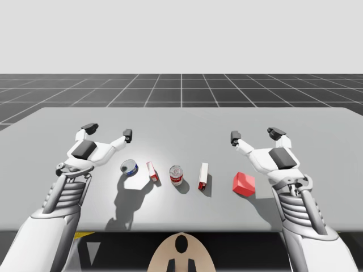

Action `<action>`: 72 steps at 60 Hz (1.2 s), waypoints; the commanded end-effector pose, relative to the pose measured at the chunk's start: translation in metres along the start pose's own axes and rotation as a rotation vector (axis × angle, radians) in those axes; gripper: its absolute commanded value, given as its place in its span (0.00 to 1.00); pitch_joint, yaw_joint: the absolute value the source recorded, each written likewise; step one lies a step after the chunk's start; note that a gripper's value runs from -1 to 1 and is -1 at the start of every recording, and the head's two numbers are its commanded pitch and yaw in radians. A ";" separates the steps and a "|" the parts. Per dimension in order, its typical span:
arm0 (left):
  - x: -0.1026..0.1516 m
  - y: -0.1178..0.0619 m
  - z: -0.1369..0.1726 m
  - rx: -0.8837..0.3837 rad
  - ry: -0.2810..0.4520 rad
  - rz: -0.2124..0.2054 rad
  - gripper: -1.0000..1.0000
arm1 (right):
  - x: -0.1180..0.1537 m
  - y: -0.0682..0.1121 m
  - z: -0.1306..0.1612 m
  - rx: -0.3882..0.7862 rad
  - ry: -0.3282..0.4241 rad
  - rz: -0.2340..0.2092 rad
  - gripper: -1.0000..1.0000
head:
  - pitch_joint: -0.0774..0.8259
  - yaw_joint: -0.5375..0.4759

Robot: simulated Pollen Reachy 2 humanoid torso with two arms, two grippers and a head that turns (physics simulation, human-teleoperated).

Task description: Find the red cube and pick it up.

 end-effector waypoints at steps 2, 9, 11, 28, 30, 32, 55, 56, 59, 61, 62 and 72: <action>0.001 -0.001 0.000 -0.005 -0.003 0.002 0.00 | 0.002 0.000 0.001 0.003 -0.003 0.005 0.00 | 0.87 0.16; 0.001 -0.002 0.000 -0.007 -0.001 0.006 0.00 | 0.009 -0.001 0.005 0.019 -0.001 -0.014 0.00 | 0.89 0.15; 0.001 -0.002 0.000 -0.008 0.001 0.008 0.00 | 0.012 -0.001 0.008 0.024 0.002 -0.026 0.00 | 0.89 0.14; -0.002 -0.005 0.000 -0.002 0.022 0.011 0.00 | 0.029 -0.003 0.067 0.053 0.053 -0.016 0.00 | 0.90 0.14; -0.003 -0.005 0.000 -0.003 0.023 0.011 0.00 | 0.028 -0.003 0.075 0.058 0.061 -0.017 0.00 | 0.90 0.14; -0.003 -0.005 0.000 -0.004 0.024 0.011 0.00 | 0.027 -0.003 0.085 0.069 0.070 -0.028 0.00 | 0.90 0.15; -0.006 -0.006 -0.002 -0.009 0.034 0.006 0.00 | -0.020 0.008 0.137 0.037 0.195 -0.123 0.00 | 0.89 0.15; -0.006 -0.006 -0.002 -0.009 0.035 0.005 0.00 | -0.025 0.009 0.138 0.031 0.202 -0.124 0.00 | 0.89 0.15; -0.007 -0.007 -0.003 -0.009 0.036 0.004 0.00 | -0.033 0.011 0.140 0.028 0.223 -0.137 0.00 | 0.89 0.15; -0.007 -0.007 -0.003 -0.009 0.037 0.003 0.00 | -0.041 0.013 0.141 0.029 0.246 -0.154 0.00 | 0.90 0.15; -0.007 -0.007 -0.003 -0.009 0.037 0.003 0.00 | -0.043 0.014 0.141 0.027 0.249 -0.158 0.00 | 0.89 0.15; -0.008 -0.008 -0.004 -0.009 0.042 0.001 0.00 | -0.071 0.024 0.141 0.011 0.316 -0.173 0.00 | 0.89 0.15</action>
